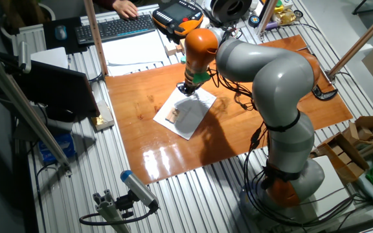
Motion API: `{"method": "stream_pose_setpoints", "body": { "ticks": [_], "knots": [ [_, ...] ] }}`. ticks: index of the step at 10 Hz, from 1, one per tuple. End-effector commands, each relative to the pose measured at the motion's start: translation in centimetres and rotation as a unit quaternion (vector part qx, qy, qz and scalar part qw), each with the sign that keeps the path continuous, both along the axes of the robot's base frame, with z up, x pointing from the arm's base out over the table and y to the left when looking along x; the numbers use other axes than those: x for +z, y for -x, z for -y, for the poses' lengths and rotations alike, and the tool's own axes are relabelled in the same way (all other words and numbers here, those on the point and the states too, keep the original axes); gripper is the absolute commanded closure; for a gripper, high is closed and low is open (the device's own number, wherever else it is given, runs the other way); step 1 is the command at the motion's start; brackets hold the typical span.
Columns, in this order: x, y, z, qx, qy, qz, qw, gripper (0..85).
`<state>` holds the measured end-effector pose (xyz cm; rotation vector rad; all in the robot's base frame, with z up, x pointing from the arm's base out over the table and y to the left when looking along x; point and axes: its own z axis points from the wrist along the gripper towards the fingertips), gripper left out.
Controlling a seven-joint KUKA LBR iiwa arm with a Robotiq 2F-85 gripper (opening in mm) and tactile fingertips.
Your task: Unfold a piece of paper
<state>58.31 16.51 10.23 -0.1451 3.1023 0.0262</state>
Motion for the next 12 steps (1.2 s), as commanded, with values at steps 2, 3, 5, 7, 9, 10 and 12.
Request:
{"method": "stream_pose_setpoints", "body": {
  "ticks": [2,3,5,7,9,10,12],
  "knots": [
    [0.13,0.21,-0.10,-0.010,-0.009,-0.002,1.000,83.0],
    [0.16,0.27,-0.10,-0.015,-0.014,-0.003,1.000,83.0],
    [0.17,0.42,-0.01,-0.014,-0.010,-0.002,1.000,83.0],
    [0.17,0.34,-0.10,-0.014,-0.010,-0.002,1.000,83.0],
    [0.15,0.28,-0.11,-0.013,-0.005,0.000,1.000,83.0],
    [0.15,0.28,-0.11,-0.014,0.000,0.004,1.000,83.0],
    [0.15,0.28,-0.11,-0.030,0.022,0.008,0.999,83.0]
  ]
}}
